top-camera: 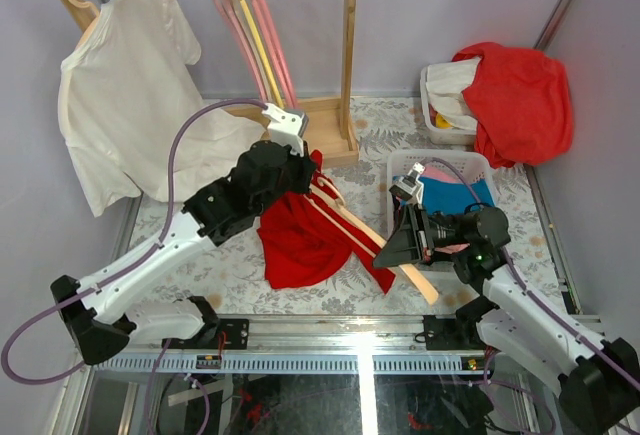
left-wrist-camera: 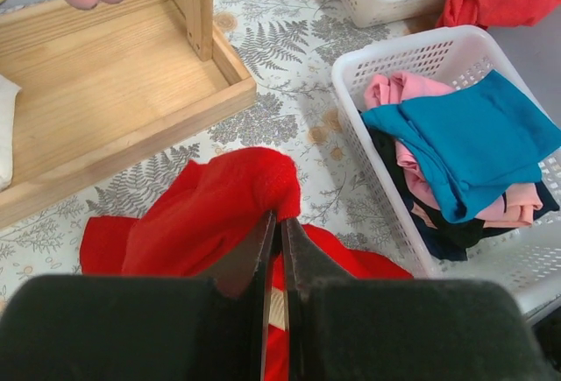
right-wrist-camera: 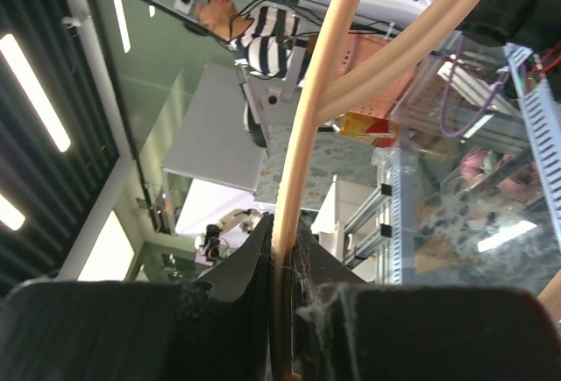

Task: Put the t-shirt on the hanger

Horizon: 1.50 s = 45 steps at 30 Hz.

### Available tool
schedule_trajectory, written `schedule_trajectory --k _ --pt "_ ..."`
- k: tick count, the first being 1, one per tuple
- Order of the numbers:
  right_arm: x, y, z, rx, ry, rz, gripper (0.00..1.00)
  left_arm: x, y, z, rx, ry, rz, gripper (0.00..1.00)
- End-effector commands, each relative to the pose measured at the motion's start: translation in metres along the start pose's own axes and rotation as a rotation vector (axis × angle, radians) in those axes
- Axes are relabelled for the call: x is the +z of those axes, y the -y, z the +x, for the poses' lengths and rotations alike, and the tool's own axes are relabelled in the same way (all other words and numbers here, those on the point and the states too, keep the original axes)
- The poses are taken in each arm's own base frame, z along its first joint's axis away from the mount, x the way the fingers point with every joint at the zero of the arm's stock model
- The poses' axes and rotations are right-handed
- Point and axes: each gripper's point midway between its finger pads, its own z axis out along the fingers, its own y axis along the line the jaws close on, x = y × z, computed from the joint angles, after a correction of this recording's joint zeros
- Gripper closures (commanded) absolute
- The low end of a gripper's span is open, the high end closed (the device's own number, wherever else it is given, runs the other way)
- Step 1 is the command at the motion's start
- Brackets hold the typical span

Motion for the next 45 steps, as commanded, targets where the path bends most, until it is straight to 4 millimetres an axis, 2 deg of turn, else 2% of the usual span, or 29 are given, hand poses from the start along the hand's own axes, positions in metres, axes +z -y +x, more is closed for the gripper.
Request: schedule_trajectory --k 1,8,12,16,18,20,22,26,28,30,33,36,39,45 --pt "0.001 -0.057 0.012 -0.151 -0.074 -0.148 1.00 -0.024 0.021 -0.045 0.014 0.123 0.103 0.96" --pt "0.002 -0.091 0.011 -0.265 -0.087 -0.211 1.00 -0.074 0.007 -0.096 -0.021 0.238 0.050 0.95" --pt "0.006 -0.076 0.003 -0.322 -0.036 -0.162 1.00 -0.103 0.012 -0.126 -0.045 0.306 0.099 0.95" --pt "0.007 -0.058 -0.005 -0.279 -0.008 -0.153 1.00 -0.107 0.015 -0.130 -0.049 0.300 0.110 0.94" --pt "0.006 -0.051 -0.002 -0.262 -0.030 -0.164 1.00 -0.100 0.004 -0.119 -0.071 0.255 0.041 0.94" --pt "0.005 -0.043 0.002 -0.231 -0.057 -0.149 1.00 -0.092 -0.016 -0.095 -0.116 0.191 -0.069 0.93" --pt "0.007 -0.030 -0.002 -0.205 -0.049 -0.096 1.00 -0.083 -0.039 -0.057 -0.164 0.120 -0.194 0.90" --pt "0.006 -0.001 -0.008 -0.252 -0.030 0.112 1.00 -0.066 -0.078 0.021 -0.270 0.021 -0.378 0.70" --pt "0.003 -0.001 -0.008 -0.297 -0.044 0.166 1.00 -0.051 -0.095 0.062 -0.296 -0.058 -0.426 0.65" --pt "0.003 -0.002 -0.007 -0.297 -0.045 0.185 1.00 -0.036 -0.111 0.087 -0.350 -0.105 -0.438 0.63" --pt "0.000 0.001 -0.003 -0.283 -0.046 0.200 1.00 -0.022 -0.141 0.106 -0.445 -0.108 -0.469 0.65" --pt "-0.001 -0.003 0.001 -0.285 -0.042 0.191 1.00 -0.022 -0.170 0.119 -0.495 -0.100 -0.550 0.64" --pt "-0.002 -0.010 0.004 -0.299 -0.043 0.180 1.00 -0.024 -0.197 0.134 -0.542 -0.091 -0.630 0.48" --pt "-0.002 -0.006 0.006 -0.295 -0.053 0.172 1.00 0.000 -0.224 0.151 -0.662 -0.139 -0.663 0.48"
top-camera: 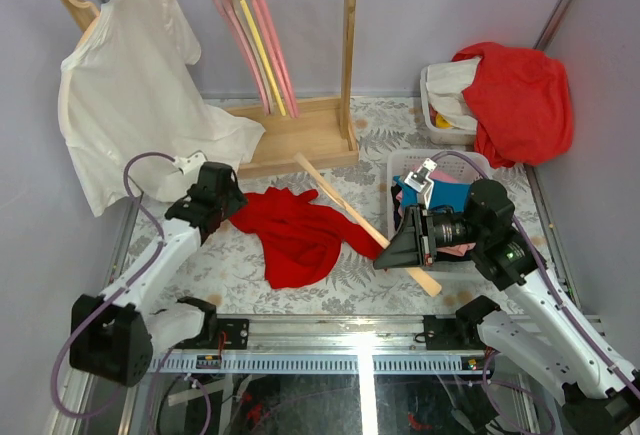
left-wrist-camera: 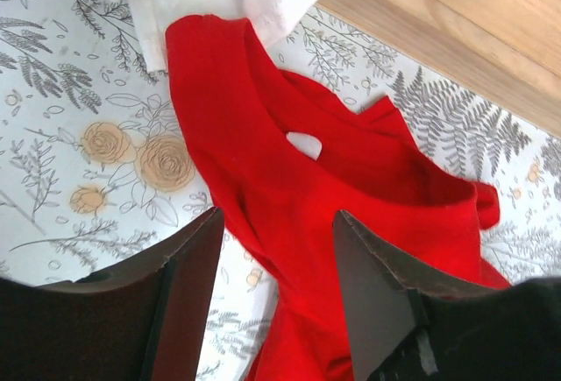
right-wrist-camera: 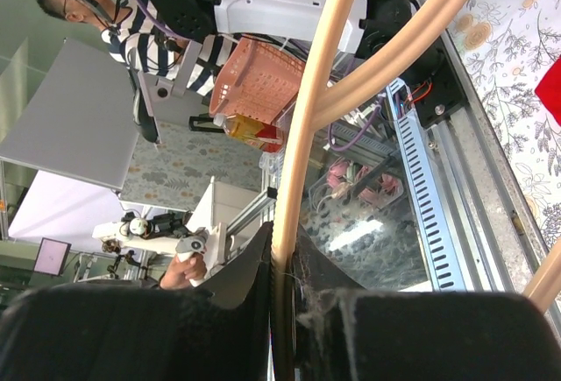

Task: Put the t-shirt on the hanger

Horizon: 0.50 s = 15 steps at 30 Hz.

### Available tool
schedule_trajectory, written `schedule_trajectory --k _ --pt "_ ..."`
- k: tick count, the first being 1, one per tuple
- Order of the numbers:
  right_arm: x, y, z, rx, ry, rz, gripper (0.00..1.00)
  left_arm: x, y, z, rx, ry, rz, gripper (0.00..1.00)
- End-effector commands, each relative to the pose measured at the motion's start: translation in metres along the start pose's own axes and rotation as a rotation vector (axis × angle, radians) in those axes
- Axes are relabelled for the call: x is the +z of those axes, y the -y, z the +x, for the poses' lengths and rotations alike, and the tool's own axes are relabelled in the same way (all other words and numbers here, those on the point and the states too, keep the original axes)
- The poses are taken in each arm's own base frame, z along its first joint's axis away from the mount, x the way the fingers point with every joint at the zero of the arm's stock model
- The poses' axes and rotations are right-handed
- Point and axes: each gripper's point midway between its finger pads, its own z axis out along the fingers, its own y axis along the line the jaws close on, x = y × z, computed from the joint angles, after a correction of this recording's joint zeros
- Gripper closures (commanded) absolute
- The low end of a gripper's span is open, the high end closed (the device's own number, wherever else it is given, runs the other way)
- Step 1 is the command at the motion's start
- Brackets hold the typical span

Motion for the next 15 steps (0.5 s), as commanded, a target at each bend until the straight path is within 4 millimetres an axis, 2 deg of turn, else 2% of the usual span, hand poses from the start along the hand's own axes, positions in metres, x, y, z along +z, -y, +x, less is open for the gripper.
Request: schedule_trajectory --k 1,5,15 --pt "-0.002 -0.008 0.006 0.004 -0.026 -0.025 1.00 0.026 0.018 -0.010 -0.087 0.000 0.035 0.48" --pt "-0.002 -0.007 0.006 -0.004 -0.022 -0.029 1.00 0.041 0.012 -0.014 -0.108 0.018 -0.023 0.48" --pt "-0.001 -0.008 0.005 -0.010 -0.021 -0.044 1.00 0.064 -0.006 -0.015 -0.133 0.034 -0.097 0.48"
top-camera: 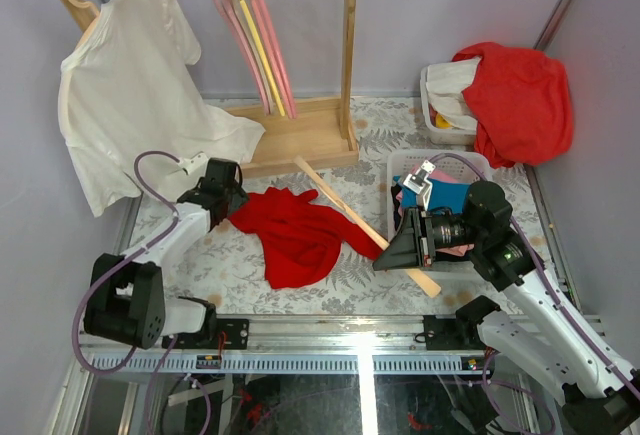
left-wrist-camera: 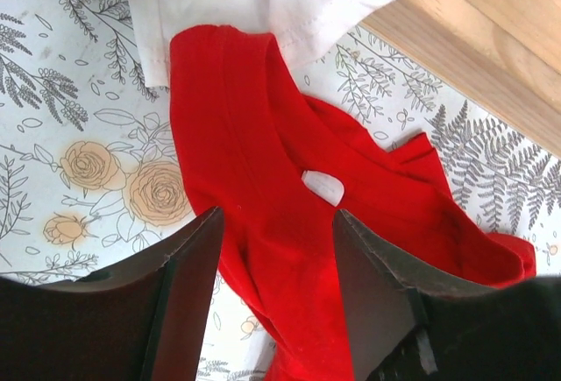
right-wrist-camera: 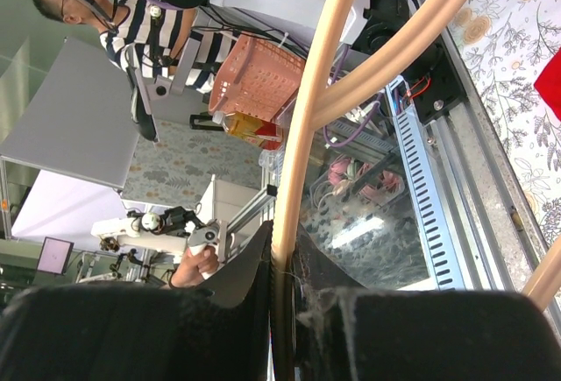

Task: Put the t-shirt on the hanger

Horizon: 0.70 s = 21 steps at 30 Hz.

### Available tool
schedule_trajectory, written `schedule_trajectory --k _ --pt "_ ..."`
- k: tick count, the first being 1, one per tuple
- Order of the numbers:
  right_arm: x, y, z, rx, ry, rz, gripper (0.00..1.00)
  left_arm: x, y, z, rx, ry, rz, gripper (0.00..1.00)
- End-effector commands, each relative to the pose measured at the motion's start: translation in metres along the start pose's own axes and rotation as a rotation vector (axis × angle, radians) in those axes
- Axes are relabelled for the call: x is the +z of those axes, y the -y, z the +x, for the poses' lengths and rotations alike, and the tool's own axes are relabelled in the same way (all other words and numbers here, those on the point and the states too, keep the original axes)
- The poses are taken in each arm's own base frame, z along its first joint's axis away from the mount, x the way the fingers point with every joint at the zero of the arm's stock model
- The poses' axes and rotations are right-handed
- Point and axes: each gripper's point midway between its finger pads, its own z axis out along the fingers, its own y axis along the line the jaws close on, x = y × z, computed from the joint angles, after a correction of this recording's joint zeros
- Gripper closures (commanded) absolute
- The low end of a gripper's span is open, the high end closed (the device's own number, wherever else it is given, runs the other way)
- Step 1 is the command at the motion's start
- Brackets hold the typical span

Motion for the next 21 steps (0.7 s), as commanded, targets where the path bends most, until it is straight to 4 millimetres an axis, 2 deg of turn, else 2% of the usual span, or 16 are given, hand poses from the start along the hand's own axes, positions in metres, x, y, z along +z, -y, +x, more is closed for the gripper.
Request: schedule_trajectory --k 1,7,10,12,14,21 --pt "-0.002 -0.014 0.001 -0.021 -0.016 -0.046 1.00 0.013 0.008 -0.021 -0.048 0.076 0.004 0.48" --pt "-0.001 -0.013 0.002 -0.019 -0.018 -0.048 1.00 0.030 0.002 -0.022 -0.045 0.078 -0.041 0.48" --pt "-0.001 -0.012 0.002 -0.018 -0.015 -0.045 1.00 0.036 0.001 -0.020 -0.043 0.068 -0.045 0.52" --pt "-0.001 -0.012 0.003 -0.018 -0.015 -0.045 1.00 0.038 0.000 -0.018 -0.040 0.065 -0.051 0.59" --pt "-0.001 -0.011 0.003 -0.016 -0.014 -0.044 1.00 0.038 -0.002 -0.017 -0.034 0.060 -0.056 0.74" --pt "-0.001 -0.011 0.003 -0.018 -0.012 -0.045 1.00 0.024 0.001 -0.023 -0.034 0.072 -0.029 0.92"
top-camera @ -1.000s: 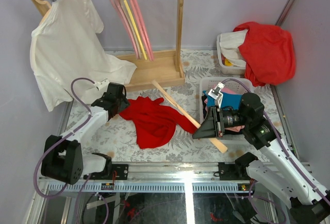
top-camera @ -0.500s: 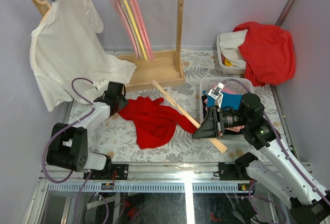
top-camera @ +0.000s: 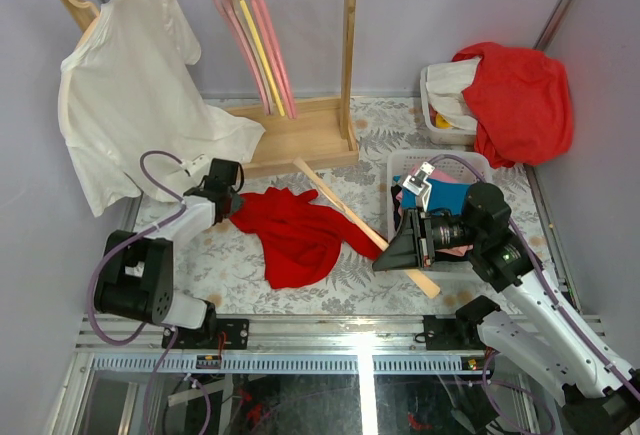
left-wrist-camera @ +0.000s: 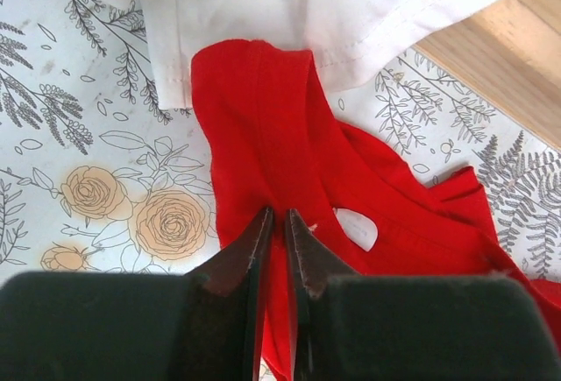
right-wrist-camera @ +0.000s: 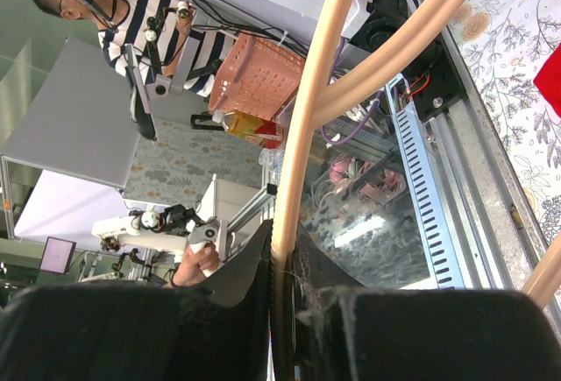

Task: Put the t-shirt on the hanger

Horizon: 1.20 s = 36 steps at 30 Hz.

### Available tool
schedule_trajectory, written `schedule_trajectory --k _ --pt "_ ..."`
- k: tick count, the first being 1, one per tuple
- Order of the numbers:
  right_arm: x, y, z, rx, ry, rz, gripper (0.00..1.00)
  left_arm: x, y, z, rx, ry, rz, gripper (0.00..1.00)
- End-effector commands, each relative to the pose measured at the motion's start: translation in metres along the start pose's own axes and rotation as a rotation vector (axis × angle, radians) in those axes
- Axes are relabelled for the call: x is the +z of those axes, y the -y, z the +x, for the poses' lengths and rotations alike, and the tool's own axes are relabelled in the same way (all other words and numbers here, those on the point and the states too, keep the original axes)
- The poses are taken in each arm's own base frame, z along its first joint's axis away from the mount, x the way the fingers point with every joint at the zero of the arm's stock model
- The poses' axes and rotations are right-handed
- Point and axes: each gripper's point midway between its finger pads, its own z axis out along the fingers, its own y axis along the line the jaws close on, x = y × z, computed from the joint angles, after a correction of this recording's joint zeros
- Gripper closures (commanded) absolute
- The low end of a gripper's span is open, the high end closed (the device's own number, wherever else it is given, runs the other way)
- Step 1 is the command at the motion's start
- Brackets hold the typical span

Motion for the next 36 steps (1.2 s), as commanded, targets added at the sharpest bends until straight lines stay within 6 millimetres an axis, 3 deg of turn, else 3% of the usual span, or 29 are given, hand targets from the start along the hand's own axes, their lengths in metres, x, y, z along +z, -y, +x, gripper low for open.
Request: schedule_trajectory --k 1,5,10,18,27,36 --pt "-0.002 -0.015 0.002 -0.024 -0.015 -0.045 1.00 -0.016 0.015 -0.031 -0.036 0.090 0.062 0.94" --pt "-0.001 -0.014 0.001 -0.017 -0.014 -0.054 1.00 -0.035 0.018 -0.033 -0.047 0.095 0.120 0.99" --pt "0.001 -0.009 -0.001 -0.003 -0.009 -0.061 1.00 -0.048 0.010 -0.031 -0.053 0.110 0.135 1.00" --pt "0.008 -0.010 -0.010 0.052 -0.003 -0.148 1.00 -0.076 0.018 -0.029 -0.074 0.118 0.262 1.00" --pt "0.032 -0.005 -0.010 0.108 -0.072 -0.215 1.00 -0.095 0.025 -0.016 -0.062 0.113 0.403 1.00" --pt "0.043 0.017 -0.009 0.174 -0.080 -0.232 1.00 -0.116 0.030 -0.015 -0.056 0.128 0.491 1.00"
